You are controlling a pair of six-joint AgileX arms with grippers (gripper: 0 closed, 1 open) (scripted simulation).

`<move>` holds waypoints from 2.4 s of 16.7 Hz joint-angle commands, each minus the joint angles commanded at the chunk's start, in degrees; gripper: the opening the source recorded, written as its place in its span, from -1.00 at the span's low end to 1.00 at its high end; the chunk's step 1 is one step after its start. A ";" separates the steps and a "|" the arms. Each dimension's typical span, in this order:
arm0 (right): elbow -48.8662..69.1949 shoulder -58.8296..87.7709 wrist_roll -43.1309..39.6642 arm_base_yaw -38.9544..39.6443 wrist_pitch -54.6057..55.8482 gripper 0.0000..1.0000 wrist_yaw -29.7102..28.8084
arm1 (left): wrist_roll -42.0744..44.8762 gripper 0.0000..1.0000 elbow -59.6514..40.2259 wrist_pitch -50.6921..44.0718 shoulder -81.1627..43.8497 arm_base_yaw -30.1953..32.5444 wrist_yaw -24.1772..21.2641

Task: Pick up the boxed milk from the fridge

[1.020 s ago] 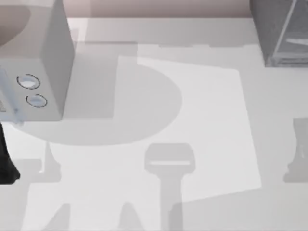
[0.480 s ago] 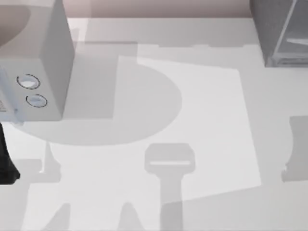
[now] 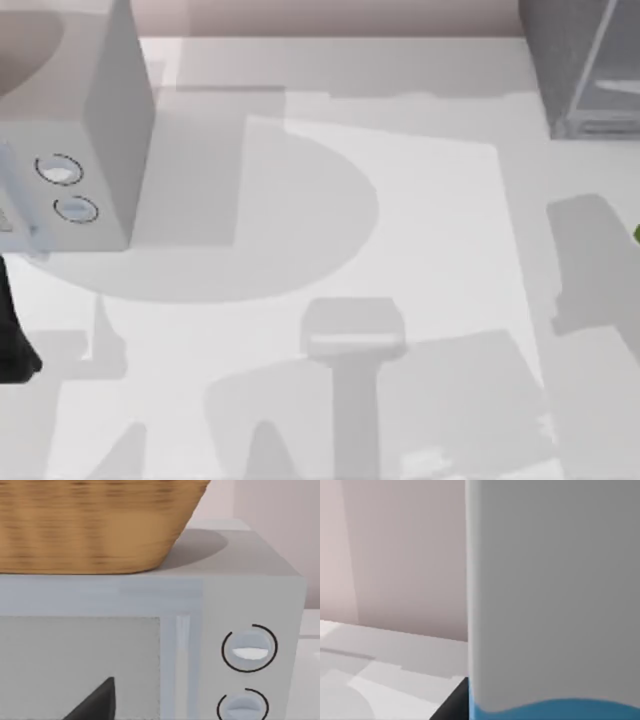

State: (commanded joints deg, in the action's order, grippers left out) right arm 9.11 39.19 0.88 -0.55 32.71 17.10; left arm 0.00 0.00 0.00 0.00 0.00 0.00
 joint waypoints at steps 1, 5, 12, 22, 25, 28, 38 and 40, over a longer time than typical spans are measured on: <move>1.04 6.16 0.14 -0.03 4.32 -1.00 2.33 | 0.00 1.00 0.00 0.00 0.00 0.00 0.00; 4.95 29.32 0.69 -0.10 20.72 -1.00 11.44 | 0.00 1.00 0.00 0.00 0.00 0.00 0.00; 11.08 57.35 0.72 -0.11 43.35 -1.00 23.53 | 0.00 1.00 0.00 0.00 0.00 0.00 0.00; 13.09 63.98 0.49 0.41 48.91 -1.00 25.59 | 0.00 1.00 0.00 0.00 0.00 0.00 0.00; 16.14 69.59 0.27 2.66 51.31 -1.00 23.17 | 0.00 1.00 0.00 0.00 0.00 0.00 0.00; 19.98 76.52 0.29 5.81 53.91 -1.00 20.06 | 0.00 1.00 0.00 0.00 0.00 0.00 0.00; 21.93 79.22 0.26 7.33 55.31 -0.40 18.57 | 0.00 1.00 0.00 0.00 0.00 0.00 0.00; 21.93 79.22 0.26 7.33 55.31 -0.10 18.57 | 0.00 1.00 0.00 0.00 0.00 0.00 0.00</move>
State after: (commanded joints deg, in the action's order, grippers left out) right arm 31.04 118.41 1.14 6.78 88.02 35.67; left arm 0.00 0.00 0.00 0.00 0.00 0.00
